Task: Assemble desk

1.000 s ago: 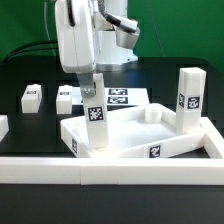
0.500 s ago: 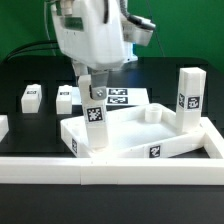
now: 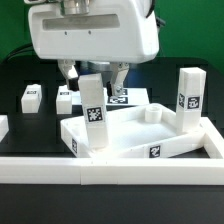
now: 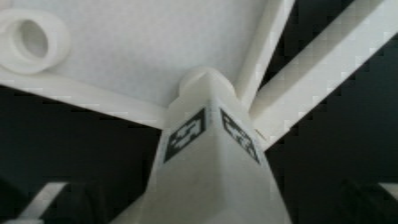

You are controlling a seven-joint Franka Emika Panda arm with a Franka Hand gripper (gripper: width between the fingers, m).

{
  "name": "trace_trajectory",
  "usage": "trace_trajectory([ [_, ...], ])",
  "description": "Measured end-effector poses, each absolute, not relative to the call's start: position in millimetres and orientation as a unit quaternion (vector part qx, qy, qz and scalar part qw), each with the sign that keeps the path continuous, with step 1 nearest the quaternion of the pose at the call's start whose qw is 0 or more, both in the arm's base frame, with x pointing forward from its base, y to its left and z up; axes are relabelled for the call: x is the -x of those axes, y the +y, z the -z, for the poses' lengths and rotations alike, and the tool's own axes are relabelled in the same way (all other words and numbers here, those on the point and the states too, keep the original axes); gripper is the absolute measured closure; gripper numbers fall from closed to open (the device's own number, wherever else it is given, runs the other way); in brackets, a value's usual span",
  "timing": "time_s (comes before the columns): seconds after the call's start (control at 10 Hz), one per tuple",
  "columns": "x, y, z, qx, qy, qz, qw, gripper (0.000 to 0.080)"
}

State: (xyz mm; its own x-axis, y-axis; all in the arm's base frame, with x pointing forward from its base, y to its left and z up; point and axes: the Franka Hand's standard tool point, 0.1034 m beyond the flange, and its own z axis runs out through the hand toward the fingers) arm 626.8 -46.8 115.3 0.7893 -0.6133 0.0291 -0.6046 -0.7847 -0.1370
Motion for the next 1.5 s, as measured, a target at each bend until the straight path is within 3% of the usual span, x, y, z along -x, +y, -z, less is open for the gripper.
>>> trace_trajectory([
  [0.6,-627.7,-43.9,-117.6,0.993,0.090,0.050,0.051,0.0151],
  [0.9,-627.5,-43.7,-116.5,0.994,0.084,0.050,0.051,0.0513],
  [1.3,-627.6,-43.8,-116.5,0.993,0.092,0.050,0.051,0.0513],
  [1.5,-627.6,-40.7,-115.7,0.977,0.199,0.047,0.057,0.0513],
])
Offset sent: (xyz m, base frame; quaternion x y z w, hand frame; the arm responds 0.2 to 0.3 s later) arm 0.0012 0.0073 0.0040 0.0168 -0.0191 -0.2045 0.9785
